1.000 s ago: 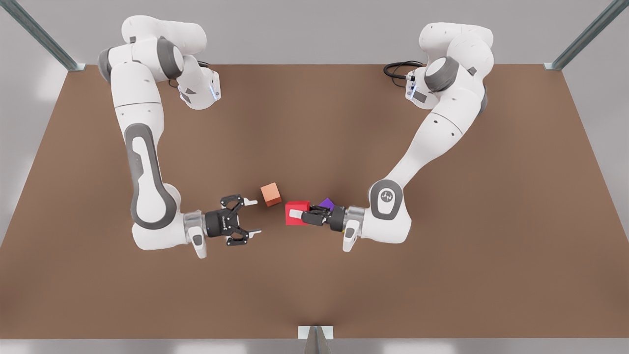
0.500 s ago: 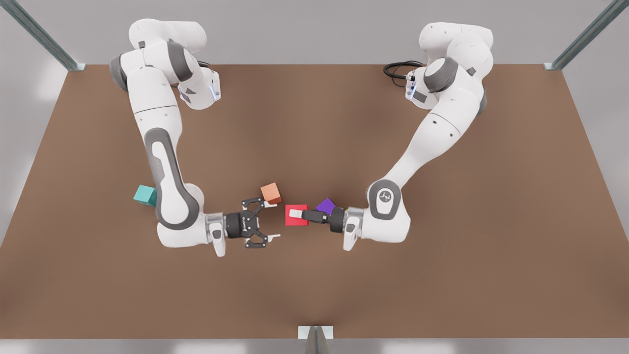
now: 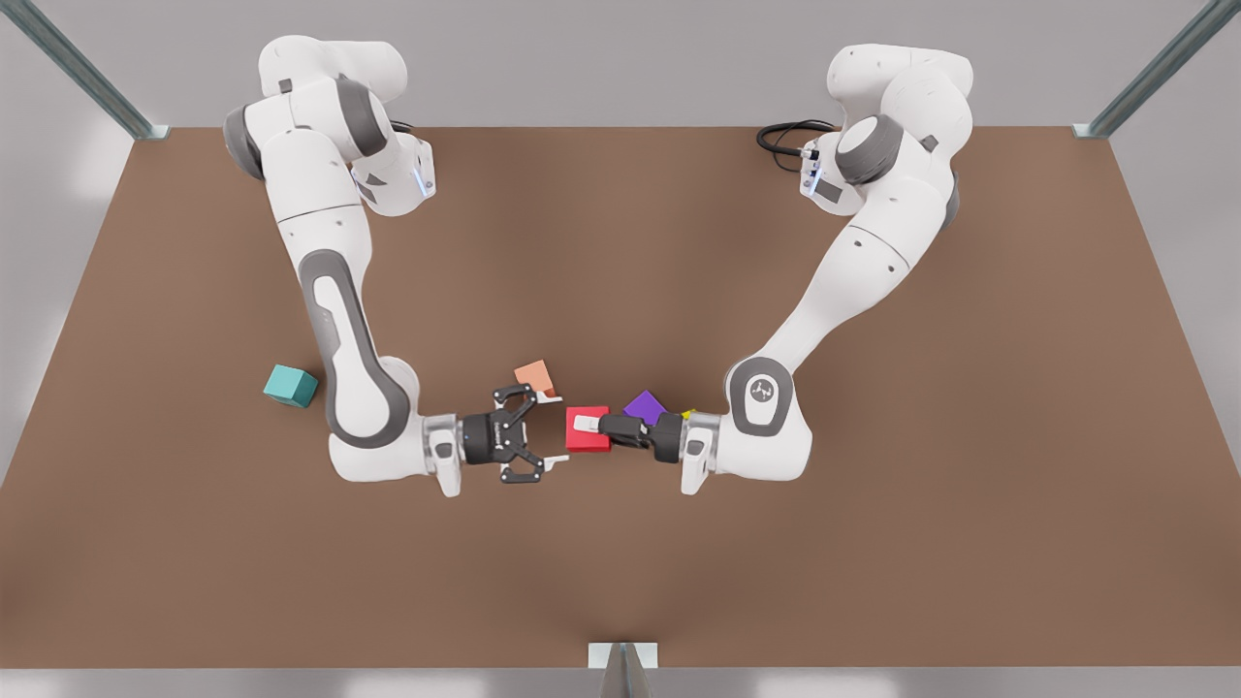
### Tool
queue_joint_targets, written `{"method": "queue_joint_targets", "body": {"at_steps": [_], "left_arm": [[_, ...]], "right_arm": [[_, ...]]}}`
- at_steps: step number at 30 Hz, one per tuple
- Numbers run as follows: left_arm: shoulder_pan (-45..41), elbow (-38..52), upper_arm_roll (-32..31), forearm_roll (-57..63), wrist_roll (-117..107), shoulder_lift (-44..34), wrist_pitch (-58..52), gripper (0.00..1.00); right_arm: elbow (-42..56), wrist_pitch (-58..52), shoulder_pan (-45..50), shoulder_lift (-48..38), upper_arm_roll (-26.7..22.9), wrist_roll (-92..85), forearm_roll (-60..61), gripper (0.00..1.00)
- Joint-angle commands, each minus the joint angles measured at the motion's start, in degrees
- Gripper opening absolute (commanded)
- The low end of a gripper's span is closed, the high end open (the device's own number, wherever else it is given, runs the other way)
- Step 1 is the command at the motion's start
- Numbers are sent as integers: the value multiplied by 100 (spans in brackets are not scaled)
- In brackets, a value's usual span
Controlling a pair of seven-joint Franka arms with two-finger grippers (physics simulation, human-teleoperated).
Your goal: Pick up red wooden cube and pass to hand red wooden cube and place in blue wooden cube
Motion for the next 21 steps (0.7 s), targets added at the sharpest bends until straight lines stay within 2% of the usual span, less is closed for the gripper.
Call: {"method": "queue_joint_targets", "body": {"at_steps": [1, 19, 21], "left_arm": [[-24, 48, -7, -64, 689, -9, -11, 63], [-305, 391, -7, -64, 645, 246, 288, 63], [-305, 391, -7, -64, 645, 246, 288, 63]], "right_arm": [[8, 60, 26, -8, 2, -488, 36, 100], [61, 314, 211, 28, 2, -286, 176, 100], [61, 314, 211, 28, 2, -286, 176, 97]]}}
